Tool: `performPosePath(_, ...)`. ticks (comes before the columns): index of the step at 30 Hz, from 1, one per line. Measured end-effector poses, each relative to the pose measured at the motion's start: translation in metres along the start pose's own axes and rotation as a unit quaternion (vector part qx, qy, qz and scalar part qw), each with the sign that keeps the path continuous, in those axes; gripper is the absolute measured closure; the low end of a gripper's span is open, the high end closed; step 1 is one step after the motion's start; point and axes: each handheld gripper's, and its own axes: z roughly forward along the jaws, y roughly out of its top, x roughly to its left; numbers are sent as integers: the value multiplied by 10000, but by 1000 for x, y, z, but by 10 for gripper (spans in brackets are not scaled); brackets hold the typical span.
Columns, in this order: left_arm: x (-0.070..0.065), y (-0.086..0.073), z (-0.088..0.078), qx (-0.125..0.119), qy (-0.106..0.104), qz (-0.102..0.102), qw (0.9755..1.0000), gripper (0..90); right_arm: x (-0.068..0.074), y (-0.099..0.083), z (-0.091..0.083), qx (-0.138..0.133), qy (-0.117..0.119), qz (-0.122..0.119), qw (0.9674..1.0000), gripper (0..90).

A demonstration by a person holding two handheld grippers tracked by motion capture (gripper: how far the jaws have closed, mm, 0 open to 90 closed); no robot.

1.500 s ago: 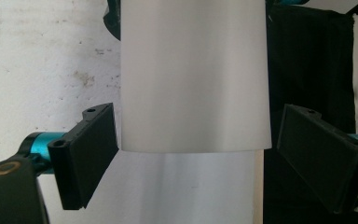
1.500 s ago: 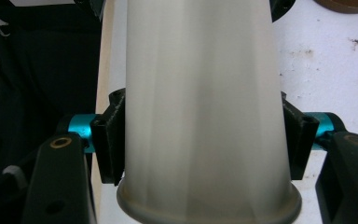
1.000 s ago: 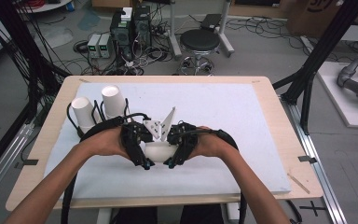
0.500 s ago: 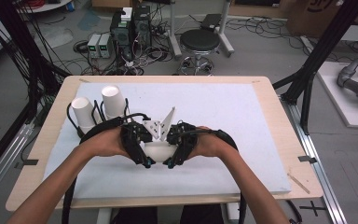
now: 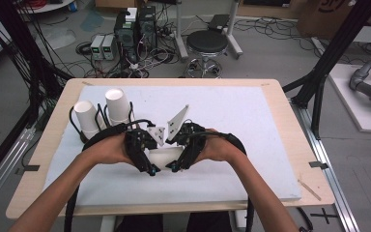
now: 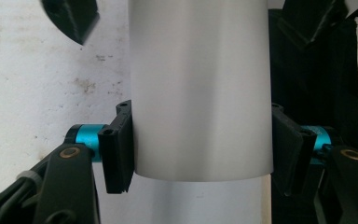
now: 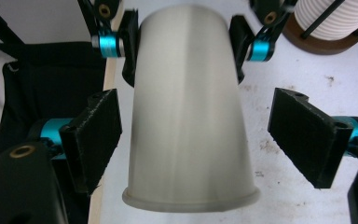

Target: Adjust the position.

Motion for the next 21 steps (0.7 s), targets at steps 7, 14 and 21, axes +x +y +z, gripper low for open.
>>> performPosePath(7, -1, -7, 10, -7, 2, -41, 10000, 351, 1, -1, -9, -234, -37, 39, 9997, 180)
performPosePath(14, -3, -5, 7, -266, 1, -77, 9996, 351, 0, -3, -17, -445, -96, 53, 9989, 180)
performPosePath(21, -6, -16, 10, -930, -39, -358, 9950, 351, 3, -4, -24, -657, -117, 39, 9978, 180)
